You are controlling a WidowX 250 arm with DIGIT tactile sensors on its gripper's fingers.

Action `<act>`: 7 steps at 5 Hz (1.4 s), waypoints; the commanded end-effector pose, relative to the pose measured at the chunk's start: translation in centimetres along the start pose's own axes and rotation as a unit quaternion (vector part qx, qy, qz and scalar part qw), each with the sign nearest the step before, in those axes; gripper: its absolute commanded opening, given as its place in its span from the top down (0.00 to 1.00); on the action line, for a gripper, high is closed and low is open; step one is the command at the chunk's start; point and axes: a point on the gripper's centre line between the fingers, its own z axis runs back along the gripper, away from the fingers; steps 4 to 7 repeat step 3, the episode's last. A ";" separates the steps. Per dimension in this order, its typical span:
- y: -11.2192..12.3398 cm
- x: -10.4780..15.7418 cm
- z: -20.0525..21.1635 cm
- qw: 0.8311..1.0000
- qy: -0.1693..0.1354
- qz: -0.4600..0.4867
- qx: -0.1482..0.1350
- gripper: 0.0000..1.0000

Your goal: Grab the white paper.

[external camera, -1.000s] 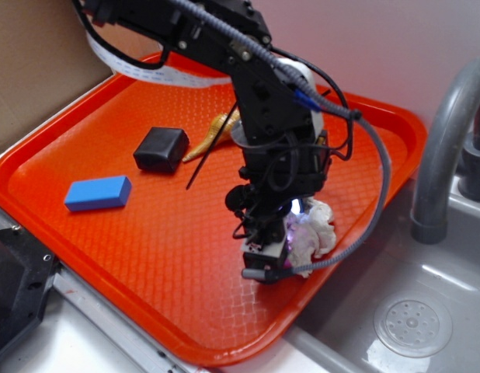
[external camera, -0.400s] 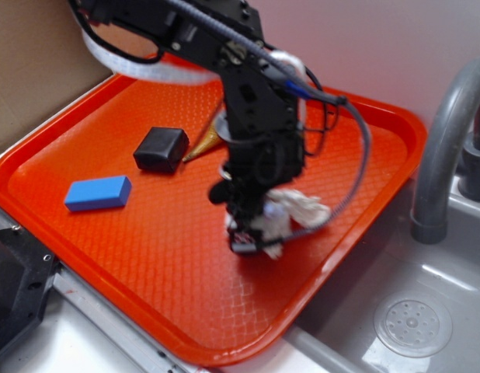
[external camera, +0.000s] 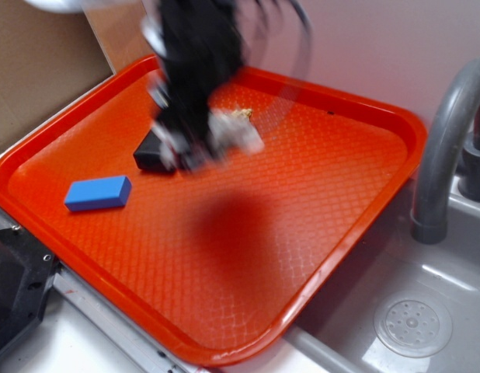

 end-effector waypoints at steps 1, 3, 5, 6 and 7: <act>4.5 -3.8 4.5 0.989 -0.047 0.129 -0.053 1.00; 7.8 -3.4 3.1 0.982 -0.062 0.173 -0.047 1.00; 7.8 -3.4 3.1 0.982 -0.062 0.173 -0.047 1.00; 7.8 -3.4 3.1 0.982 -0.062 0.173 -0.047 1.00; 7.8 -3.4 3.1 0.982 -0.062 0.173 -0.047 1.00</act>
